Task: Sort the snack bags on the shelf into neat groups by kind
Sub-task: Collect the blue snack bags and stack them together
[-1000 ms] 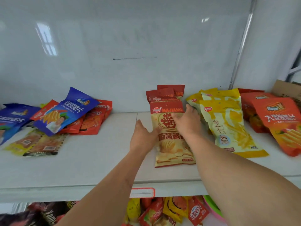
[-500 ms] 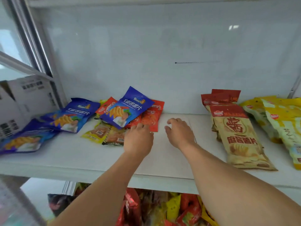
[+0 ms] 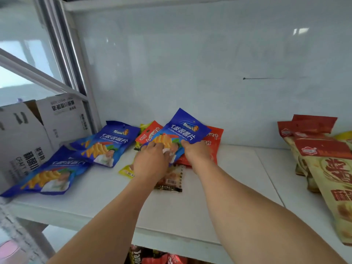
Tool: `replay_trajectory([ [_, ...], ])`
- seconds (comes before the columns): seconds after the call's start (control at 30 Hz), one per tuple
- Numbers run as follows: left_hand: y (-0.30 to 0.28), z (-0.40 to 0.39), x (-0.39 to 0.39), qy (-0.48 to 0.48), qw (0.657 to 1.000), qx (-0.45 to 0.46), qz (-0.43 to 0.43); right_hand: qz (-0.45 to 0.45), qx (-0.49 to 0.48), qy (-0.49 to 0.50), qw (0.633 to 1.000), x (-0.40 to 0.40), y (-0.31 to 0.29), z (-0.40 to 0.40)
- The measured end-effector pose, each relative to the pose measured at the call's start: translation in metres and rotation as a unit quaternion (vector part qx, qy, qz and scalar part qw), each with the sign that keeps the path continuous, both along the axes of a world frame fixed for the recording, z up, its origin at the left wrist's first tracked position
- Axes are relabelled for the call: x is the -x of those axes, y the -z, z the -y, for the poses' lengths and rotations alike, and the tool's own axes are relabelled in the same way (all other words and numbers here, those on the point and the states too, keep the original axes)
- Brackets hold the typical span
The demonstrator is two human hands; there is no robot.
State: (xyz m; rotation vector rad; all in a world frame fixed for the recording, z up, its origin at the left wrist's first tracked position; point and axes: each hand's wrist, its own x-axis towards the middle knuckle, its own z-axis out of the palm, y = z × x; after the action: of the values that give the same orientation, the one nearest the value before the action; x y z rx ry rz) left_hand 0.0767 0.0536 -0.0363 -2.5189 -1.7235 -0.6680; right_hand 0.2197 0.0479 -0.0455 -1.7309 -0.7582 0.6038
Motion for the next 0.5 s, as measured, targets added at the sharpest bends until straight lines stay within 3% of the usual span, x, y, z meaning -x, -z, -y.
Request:
replay_trajectory([
  [0.13, -0.007, -0.028, 0.006, -0.009, 0.999, -0.006, 0.035, -0.026, -0.017, 0.036, 0.999, 0.005, 0.0, -0.031],
  [0.37, -0.012, -0.069, 0.027, 0.006, 0.997, 0.025, 0.069, -0.04, 0.045, 0.116, 0.991, 0.024, -0.002, -0.057],
  [0.5, -0.012, -0.097, 0.048, 0.032, 0.994, 0.044, 0.091, -0.027, -0.013, 0.119, 0.992, 0.042, 0.001, -0.075],
])
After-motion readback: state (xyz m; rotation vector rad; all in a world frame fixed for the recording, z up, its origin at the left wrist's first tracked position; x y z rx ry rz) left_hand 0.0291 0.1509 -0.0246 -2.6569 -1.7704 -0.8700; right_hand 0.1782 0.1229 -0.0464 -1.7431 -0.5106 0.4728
